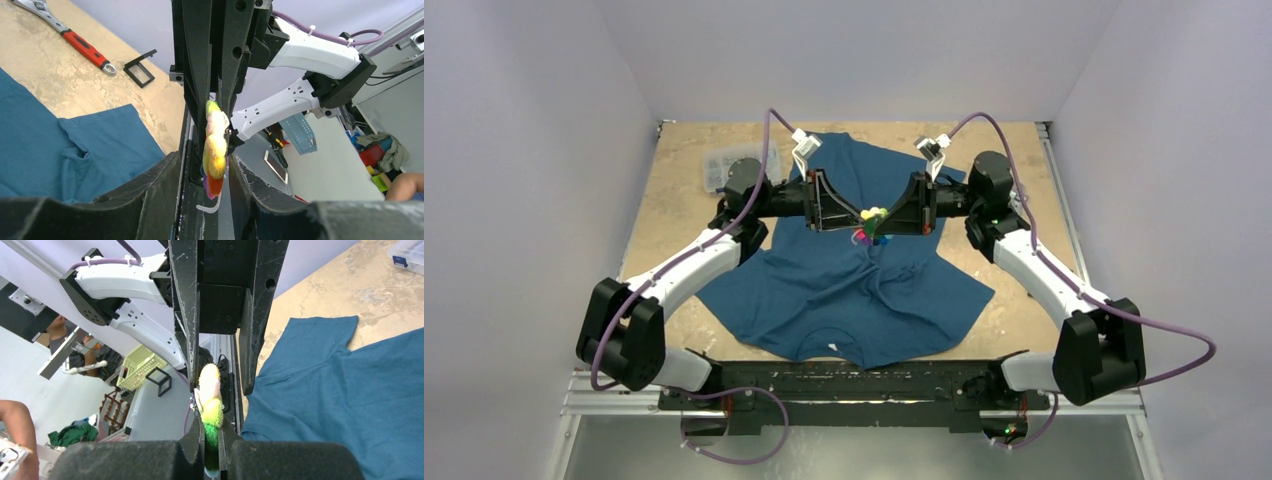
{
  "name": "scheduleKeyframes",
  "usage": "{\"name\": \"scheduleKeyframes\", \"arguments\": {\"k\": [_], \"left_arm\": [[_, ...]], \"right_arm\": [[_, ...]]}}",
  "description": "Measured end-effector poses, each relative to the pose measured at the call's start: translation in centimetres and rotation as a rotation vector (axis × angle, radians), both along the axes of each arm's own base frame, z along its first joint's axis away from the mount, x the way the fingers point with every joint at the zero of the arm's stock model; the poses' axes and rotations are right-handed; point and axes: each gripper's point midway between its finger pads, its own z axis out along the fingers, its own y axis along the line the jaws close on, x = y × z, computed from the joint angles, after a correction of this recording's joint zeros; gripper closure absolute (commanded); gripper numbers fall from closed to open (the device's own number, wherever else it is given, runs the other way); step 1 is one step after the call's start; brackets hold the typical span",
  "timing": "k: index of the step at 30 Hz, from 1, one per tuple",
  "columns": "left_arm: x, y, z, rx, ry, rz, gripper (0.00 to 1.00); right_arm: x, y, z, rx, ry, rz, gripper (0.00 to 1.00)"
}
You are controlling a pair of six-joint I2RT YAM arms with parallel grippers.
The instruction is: Remove the brooch from the garment
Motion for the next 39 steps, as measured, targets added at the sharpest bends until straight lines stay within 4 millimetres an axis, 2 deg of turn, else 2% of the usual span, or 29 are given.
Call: {"name": "scheduleKeyframes", "arguments": {"k": [6,11,14,17,20,24,29,34,39], "left_arm": [[-0.1,-0.1,-0.2,0.003,0.008,-0.009,0.74],[-0.4,-0.3,0.1,-0.006,0.002,-0.030,0.98],[-0.5,-0.3,0.3,-0.009,-0.004,-0.035,1.00],[-0.5,-0.3,0.3,-0.009,0.000,-0.036,1.00],[-0.5,-0.3,0.3,-0.008,0.001,-0.036,1.00],[-0.4,-0.3,0.0,0.001,0.013,-0.032,1.00],[0.0,-0.2,-0.7,0.037,0.009,-0.009,1.00],[0.6,0.5,-0.4,0.073,-0.080,0.024,1.00],[1.1,1.5,0.5,0.144,-0.305,0.059,1.00]], "right_arm": [[0.1,0.3,0.0,0.000,0.009,0.003,1.00],[0.2,0.3,0.0,-0.001,0.012,-0.001,1.00],[0.2,0.3,0.1,0.001,0.011,-0.001,0.99],[0.2,0.3,0.1,0.001,0.012,-0.001,0.87],[0.2,0.3,0.1,0.000,0.017,0.000,0.70],[0.1,0.3,0.3,0.002,0.012,0.004,0.51],[0.1,0.2,0.3,-0.001,0.014,0.007,0.34],[0.6,-0.4,-0.2,-0.028,0.032,-0.014,0.23],[1.9,-1.5,0.3,-0.060,0.025,-0.072,0.18]]}}
